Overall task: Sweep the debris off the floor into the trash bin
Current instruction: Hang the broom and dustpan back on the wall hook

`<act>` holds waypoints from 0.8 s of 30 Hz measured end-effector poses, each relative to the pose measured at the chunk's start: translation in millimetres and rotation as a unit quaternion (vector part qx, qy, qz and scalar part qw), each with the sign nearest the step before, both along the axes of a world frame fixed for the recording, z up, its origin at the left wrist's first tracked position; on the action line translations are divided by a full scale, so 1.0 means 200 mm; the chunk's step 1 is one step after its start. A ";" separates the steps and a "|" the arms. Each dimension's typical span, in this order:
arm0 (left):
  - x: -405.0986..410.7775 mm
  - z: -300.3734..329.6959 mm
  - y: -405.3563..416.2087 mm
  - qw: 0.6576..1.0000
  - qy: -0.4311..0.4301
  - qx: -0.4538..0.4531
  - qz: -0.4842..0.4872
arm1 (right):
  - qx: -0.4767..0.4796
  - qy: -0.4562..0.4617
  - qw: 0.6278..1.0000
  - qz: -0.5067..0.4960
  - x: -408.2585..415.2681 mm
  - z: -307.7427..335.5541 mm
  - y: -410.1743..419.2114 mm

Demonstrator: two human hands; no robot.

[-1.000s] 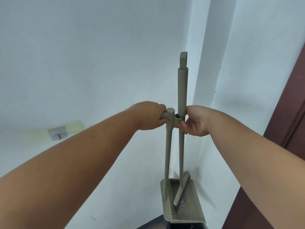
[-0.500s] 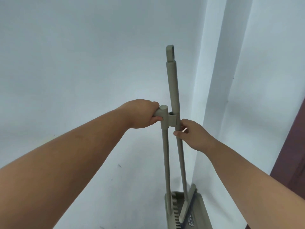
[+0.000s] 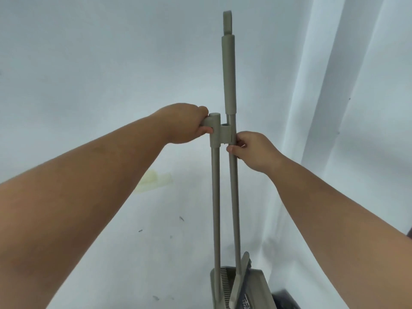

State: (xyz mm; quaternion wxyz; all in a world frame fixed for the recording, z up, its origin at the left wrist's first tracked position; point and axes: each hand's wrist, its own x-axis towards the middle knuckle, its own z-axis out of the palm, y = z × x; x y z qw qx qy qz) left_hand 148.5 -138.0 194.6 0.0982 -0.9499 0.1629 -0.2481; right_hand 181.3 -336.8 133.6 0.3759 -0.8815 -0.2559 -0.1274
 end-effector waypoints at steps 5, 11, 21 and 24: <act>0.00 0.02 0.14 1.000 -0.011 -0.001 0.011 | 0.021 0.022 0.999 0.013 0.03 0.03 0.14; 0.02 -0.03 0.30 1.000 -0.011 -0.003 0.012 | 0.037 0.034 0.999 0.016 0.05 -0.01 0.31; 0.03 -0.09 0.55 1.000 -0.016 0.018 0.014 | 0.082 0.068 0.994 0.027 0.08 -0.10 0.57; 0.03 -0.12 0.59 0.999 -0.024 0.024 0.007 | 0.108 0.084 0.990 0.042 0.08 -0.13 0.61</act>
